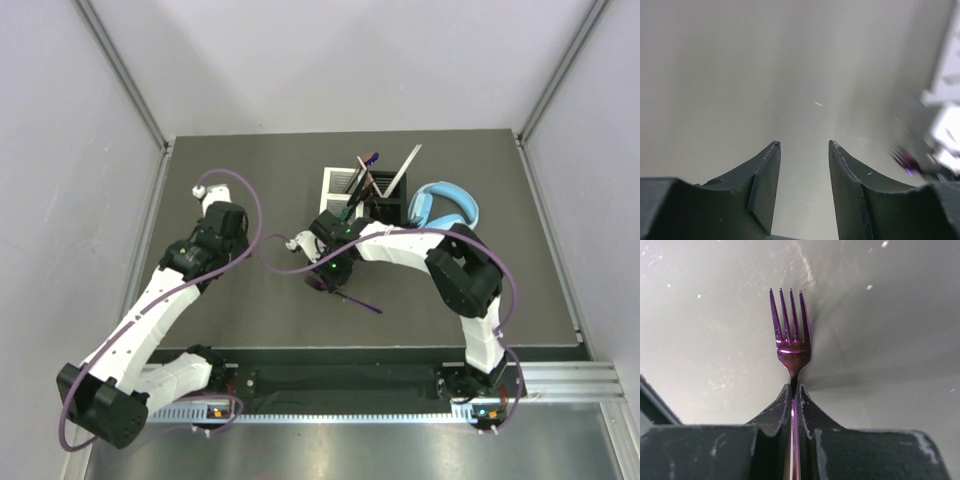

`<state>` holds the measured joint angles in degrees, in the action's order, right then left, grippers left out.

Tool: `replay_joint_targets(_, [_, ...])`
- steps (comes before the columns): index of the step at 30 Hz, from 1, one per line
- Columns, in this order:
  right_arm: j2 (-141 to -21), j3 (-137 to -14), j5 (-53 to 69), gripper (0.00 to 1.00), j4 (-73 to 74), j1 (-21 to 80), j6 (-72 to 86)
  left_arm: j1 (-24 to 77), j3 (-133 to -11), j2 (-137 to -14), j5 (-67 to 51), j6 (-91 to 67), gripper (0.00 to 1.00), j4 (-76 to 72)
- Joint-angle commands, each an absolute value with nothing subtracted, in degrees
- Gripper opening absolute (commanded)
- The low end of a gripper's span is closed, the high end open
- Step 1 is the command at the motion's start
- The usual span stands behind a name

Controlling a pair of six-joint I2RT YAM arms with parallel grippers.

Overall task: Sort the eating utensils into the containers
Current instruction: Pick up the fork at the center of the board.

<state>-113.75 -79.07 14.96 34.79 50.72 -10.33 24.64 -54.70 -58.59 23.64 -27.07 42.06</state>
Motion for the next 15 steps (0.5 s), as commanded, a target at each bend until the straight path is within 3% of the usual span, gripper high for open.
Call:
replay_joint_targets(1, [-109.17, -82.09, 16.17, 0.00, 37.00, 51.68, -7.91, 22.33, -58.79, -59.15, 33.31, -31.55, 0.48, 47.10])
replay_joint_targets(15, [-100.38, -98.42, 16.26, 0.00, 40.96, 51.51, -5.01, 19.07, -61.69, -63.02, 31.38, -36.21, 0.48, 48.43])
